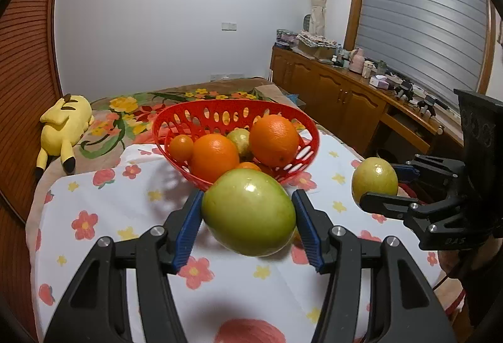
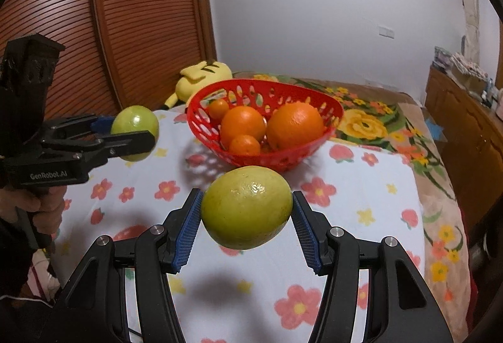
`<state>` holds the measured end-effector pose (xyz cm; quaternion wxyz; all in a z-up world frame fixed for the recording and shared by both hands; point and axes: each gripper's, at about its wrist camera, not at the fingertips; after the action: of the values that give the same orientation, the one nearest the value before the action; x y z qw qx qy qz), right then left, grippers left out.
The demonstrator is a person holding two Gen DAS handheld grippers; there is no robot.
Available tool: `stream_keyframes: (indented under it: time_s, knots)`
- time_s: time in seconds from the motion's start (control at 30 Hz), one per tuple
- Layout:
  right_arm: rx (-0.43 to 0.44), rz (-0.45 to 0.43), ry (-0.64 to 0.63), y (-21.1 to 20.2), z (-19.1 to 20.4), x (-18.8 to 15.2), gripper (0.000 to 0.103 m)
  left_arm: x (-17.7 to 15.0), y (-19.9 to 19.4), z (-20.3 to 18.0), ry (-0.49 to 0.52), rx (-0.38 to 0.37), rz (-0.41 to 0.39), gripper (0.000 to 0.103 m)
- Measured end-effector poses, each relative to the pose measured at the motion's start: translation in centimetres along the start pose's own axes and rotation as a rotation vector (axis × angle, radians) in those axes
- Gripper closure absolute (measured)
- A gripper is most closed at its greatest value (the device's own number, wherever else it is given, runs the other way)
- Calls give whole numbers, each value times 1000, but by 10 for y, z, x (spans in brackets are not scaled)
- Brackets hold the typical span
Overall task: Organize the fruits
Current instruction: 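Carry both fruits over the red basket and open both tools to release them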
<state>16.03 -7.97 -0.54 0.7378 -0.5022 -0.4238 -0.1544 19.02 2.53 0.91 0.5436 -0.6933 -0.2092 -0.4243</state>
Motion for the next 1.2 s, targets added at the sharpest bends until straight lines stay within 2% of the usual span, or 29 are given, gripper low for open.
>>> stream_keyframes:
  time_s: [0.7, 1.2]
  knots:
    - [20, 24, -72, 54, -17, 70, 45, 41, 48, 46, -46, 32, 31, 47]
    - [34, 92, -97, 124, -32, 118, 45, 53, 81, 77, -78, 41, 58, 47]
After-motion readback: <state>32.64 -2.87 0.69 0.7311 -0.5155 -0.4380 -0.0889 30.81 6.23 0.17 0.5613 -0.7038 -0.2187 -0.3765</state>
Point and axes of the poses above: each gripper's, at about its wrist camera, not at the fingertips, and y roughly the way its jaws point, z to its left, x to its top, and after that the axes turned 6 degrees about y, right-handed
